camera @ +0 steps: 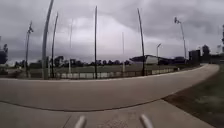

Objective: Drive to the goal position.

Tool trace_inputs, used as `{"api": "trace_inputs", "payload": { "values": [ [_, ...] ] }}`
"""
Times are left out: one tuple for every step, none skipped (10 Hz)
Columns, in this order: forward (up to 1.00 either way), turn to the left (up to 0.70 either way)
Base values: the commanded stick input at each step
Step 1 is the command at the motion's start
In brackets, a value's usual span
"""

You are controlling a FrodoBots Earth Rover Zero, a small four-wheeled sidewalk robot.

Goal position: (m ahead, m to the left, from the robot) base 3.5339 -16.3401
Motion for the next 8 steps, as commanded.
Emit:
{"api": "trace_inputs", "payload": {
  "values": [
    [0.00, 0.00],
    [0.00, 0.00],
    [0.00, 0.00],
    [0.00, 0.00],
    [-0.05, 0.00],
    [-0.25, 0.00],
    [-0.06, 0.00],
    [0.00, 0.00]
  ]
}}
